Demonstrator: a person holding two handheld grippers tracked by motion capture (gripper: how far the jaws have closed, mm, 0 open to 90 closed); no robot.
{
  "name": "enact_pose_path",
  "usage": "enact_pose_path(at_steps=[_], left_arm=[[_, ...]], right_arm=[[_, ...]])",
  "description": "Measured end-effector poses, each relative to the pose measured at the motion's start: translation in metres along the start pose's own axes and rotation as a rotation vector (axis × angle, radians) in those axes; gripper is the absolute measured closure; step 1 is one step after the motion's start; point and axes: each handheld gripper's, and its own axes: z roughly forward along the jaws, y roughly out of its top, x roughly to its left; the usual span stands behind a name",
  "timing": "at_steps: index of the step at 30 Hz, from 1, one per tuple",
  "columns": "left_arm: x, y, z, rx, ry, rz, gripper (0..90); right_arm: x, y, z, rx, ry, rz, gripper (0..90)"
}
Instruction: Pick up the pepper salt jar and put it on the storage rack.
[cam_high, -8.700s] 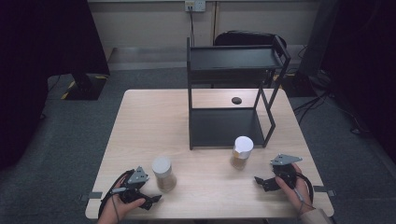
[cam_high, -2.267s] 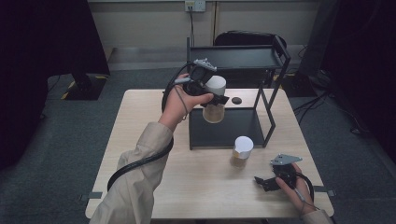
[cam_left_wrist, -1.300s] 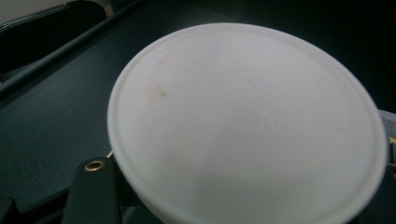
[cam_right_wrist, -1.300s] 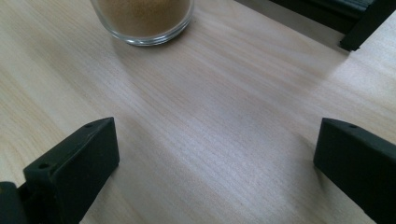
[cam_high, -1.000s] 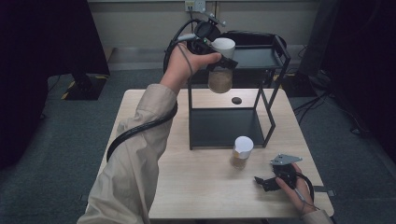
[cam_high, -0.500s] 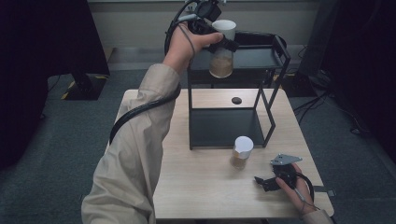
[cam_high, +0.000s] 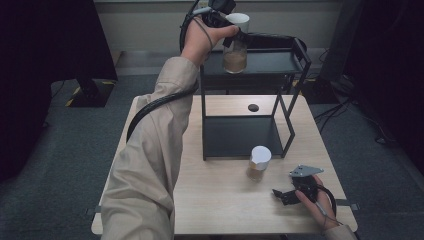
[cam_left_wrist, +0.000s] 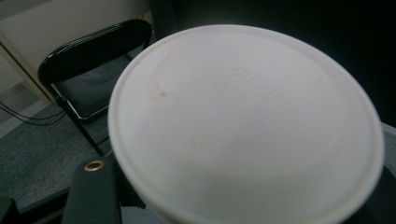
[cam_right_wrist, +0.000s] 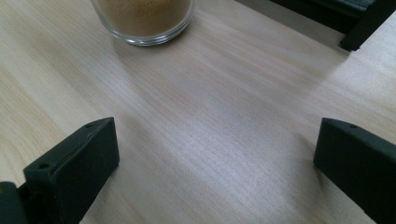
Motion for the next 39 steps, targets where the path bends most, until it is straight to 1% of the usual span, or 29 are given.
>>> enact_pose_path(at_steps=[3,4,5,8,9,14,16,23,25,29,30,31,32,33,34,35,36,37,38,39], left_arm=[[0.003,-0.001,0.003,0.005,0.014,-0.008,34.5],[0.003,-0.001,0.003,0.005,0.014,-0.008,34.5],[0.004,-0.002,0.003,0.004,0.024,-0.009,34.5],[0.005,-0.003,0.004,0.004,0.032,-0.009,34.5],[0.004,-0.003,0.004,0.007,0.040,-0.008,34.5],[0.004,-0.003,0.006,0.009,0.049,-0.010,34.5],[0.004,-0.004,0.007,0.003,0.052,-0.012,34.4],[0.004,-0.004,0.008,0.001,0.063,-0.008,34.4],[0.003,-0.006,0.008,-0.006,0.067,-0.013,34.4],[0.001,-0.006,0.007,0.002,0.073,-0.004,33.9],[0.001,-0.007,0.006,-0.006,0.071,-0.007,33.6],[0.001,-0.007,0.006,-0.006,0.071,-0.007,32.0],[0.001,-0.008,0.005,-0.013,0.067,-0.015,32.0],[0.000,-0.008,0.004,-0.014,0.072,-0.020,29.8],[-0.001,-0.007,0.002,-0.010,0.076,-0.032,23.3],[-0.001,-0.007,0.002,-0.010,0.076,-0.032,20.3],[-0.003,-0.009,0.001,-0.016,0.084,-0.041,20.3],[-0.006,-0.013,-0.001,-0.025,0.093,-0.053,11.9],[-0.006,-0.013,-0.001,-0.025,0.093,-0.053,10.3],[-0.008,-0.017,-0.003,-0.033,0.103,-0.062,9.0]], right_arm=[[0.000,0.000,0.000,0.000,0.000,0.000,0.0],[0.000,0.000,0.000,0.000,0.000,0.000,0.0],[0.000,0.000,0.000,0.000,0.000,0.000,0.0],[0.000,0.000,0.000,0.000,0.000,0.000,0.0],[0.000,0.000,0.000,0.000,0.000,0.000,0.0],[0.000,0.000,0.000,0.000,0.000,0.000,0.0],[0.000,0.000,0.000,0.000,0.000,0.000,0.0],[0.000,0.000,0.000,0.001,0.000,0.000,0.0],[0.000,0.000,0.000,0.001,0.000,0.002,0.0],[0.000,0.000,0.000,0.000,0.000,0.001,0.0],[0.000,0.000,0.000,0.000,0.000,0.001,0.0],[0.000,0.000,0.000,0.000,0.000,0.001,0.0],[0.000,0.000,0.000,0.000,0.000,0.001,0.0],[0.000,0.000,0.000,0.000,0.000,0.001,0.0],[0.000,0.000,0.000,0.001,0.001,0.002,0.0],[0.000,0.000,0.000,0.001,0.000,0.002,0.0],[0.000,0.000,0.000,0.001,0.000,0.002,0.0],[0.000,0.000,0.000,0.001,0.000,0.002,0.0],[0.000,0.000,0.000,0.001,0.000,0.002,0.0],[0.000,0.000,0.000,0.001,0.001,0.002,0.0]])
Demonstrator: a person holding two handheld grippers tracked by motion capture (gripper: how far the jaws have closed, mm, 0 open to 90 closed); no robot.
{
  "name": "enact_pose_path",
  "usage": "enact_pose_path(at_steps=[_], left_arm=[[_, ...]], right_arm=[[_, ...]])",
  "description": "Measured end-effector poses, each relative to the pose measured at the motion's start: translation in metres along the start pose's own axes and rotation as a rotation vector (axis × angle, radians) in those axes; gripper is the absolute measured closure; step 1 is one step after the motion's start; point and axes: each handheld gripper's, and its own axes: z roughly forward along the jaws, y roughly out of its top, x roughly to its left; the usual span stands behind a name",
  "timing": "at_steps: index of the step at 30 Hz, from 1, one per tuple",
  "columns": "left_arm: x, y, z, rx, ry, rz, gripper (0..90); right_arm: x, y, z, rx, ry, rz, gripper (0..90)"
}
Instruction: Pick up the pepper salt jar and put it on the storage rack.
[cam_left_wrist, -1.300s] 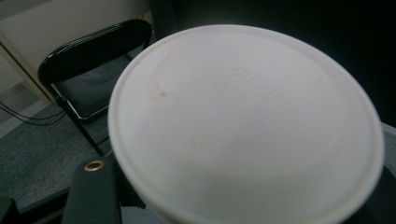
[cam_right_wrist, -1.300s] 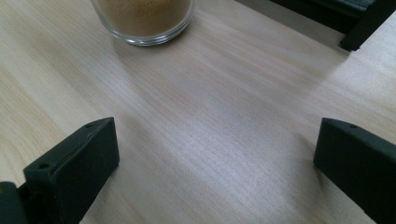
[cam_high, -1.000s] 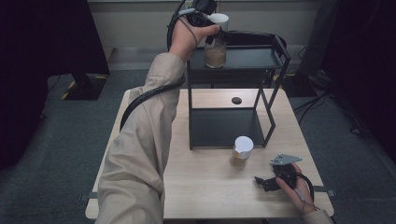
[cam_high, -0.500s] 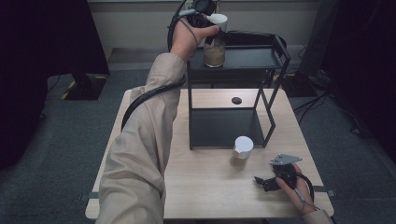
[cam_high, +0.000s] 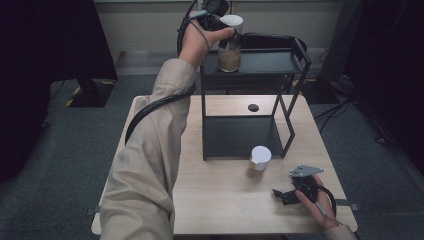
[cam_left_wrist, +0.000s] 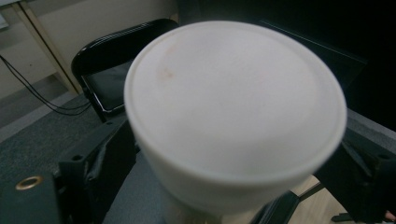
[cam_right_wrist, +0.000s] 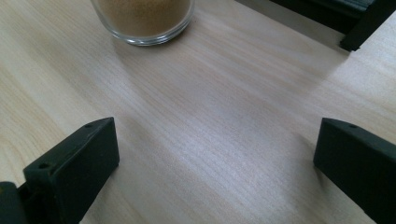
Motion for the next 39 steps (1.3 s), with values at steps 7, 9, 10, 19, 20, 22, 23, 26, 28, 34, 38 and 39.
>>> enact_pose_path(at_steps=[7,9,10,19,20,22,23,26,28,34,38,39], left_arm=[[-0.002,-0.015,-0.008,-0.027,-0.008,-0.030,1.1],[-0.003,-0.020,-0.012,-0.037,-0.008,-0.026,0.8],[-0.004,-0.022,-0.014,-0.041,-0.013,-0.029,0.8],[-0.011,-0.044,-0.027,-0.069,-0.050,-0.025,1.1],[-0.012,-0.047,-0.028,-0.070,-0.056,-0.024,1.1],[-0.014,-0.052,-0.030,-0.073,-0.064,-0.013,1.1],[-0.015,-0.055,-0.030,-0.076,-0.067,-0.013,1.1],[-0.015,-0.064,-0.031,-0.083,-0.081,-0.018,1.1],[-0.015,-0.070,-0.031,-0.085,-0.095,-0.020,1.1],[-0.016,-0.082,-0.032,-0.090,-0.120,-0.020,1.0],[-0.018,-0.091,-0.033,-0.097,-0.131,-0.023,1.1],[-0.018,-0.093,-0.033,-0.096,-0.134,-0.020,1.0]], right_arm=[[0.000,0.000,0.000,-0.001,-0.001,-0.001,0.0],[0.000,0.000,0.000,-0.001,0.000,-0.001,0.0],[0.000,0.000,0.000,-0.001,0.000,-0.001,0.0],[0.000,0.000,0.000,0.000,0.000,0.000,0.0],[0.000,0.000,0.000,0.000,0.000,0.000,0.0],[0.000,0.000,0.000,0.000,0.000,0.000,0.0],[0.000,0.000,0.000,0.000,0.000,0.000,0.0],[0.000,0.000,0.000,0.000,-0.001,-0.001,0.0],[0.000,0.000,0.000,0.000,-0.001,0.000,0.0],[0.000,0.000,0.000,0.000,0.000,0.000,0.0],[0.000,0.000,0.000,-0.002,-0.001,-0.002,0.0],[0.000,0.000,0.000,-0.002,-0.001,-0.002,0.0]])
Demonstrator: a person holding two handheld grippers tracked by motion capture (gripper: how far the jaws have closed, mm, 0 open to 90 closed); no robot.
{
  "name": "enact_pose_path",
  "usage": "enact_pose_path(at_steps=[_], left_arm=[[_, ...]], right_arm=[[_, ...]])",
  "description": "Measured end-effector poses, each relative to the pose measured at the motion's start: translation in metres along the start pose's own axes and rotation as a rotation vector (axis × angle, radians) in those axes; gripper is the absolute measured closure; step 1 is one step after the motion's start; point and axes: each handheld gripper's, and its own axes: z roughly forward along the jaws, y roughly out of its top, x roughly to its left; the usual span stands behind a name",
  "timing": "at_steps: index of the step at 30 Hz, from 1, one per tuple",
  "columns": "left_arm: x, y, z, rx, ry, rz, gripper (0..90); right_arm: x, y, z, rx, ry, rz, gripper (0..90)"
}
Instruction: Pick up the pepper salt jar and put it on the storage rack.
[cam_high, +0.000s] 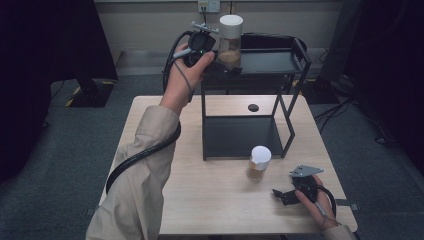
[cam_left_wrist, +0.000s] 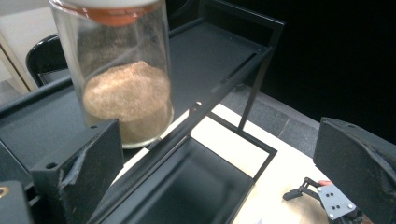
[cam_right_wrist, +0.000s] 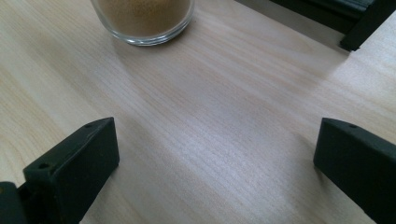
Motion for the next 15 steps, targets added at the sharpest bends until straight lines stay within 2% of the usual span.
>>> enact_pose_path(at_steps=[15], left_arm=[[-0.005,-0.035,-0.003,-0.020,-0.040,-0.003,1.1]], right_arm=[[0.000,0.000,0.000,-0.001,0.000,0.002,0.0]])
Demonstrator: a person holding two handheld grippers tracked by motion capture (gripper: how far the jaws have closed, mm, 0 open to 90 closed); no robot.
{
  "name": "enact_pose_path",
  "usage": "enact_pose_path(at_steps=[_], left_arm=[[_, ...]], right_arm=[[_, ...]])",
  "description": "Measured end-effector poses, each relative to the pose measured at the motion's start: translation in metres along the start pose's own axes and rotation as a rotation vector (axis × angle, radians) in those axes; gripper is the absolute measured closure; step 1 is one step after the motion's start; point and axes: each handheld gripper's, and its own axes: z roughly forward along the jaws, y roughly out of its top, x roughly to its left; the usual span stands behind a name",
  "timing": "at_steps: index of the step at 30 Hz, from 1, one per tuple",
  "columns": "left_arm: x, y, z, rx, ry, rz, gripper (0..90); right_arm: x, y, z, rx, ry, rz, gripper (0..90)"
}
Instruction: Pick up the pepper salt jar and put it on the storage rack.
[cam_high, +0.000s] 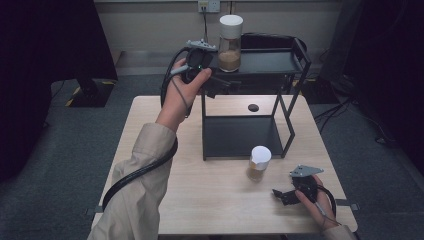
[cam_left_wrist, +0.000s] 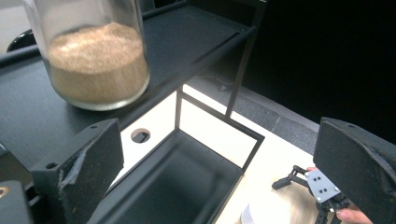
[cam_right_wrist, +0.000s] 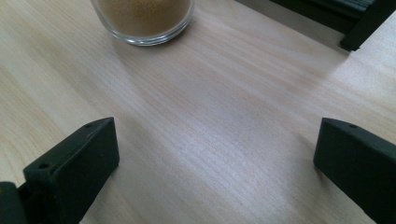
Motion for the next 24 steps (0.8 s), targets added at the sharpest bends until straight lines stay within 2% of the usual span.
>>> enact_pose_path(at_steps=[9,24], left_arm=[[-0.002,-0.018,-0.005,-0.010,-0.013,-0.002,1.1],[0.003,-0.055,-0.010,-0.009,-0.031,-0.018,1.0]], right_arm=[[0.000,0.000,0.000,0.000,0.000,-0.001,0.0],[0.000,0.000,0.000,0.000,0.000,0.000,0.0]])
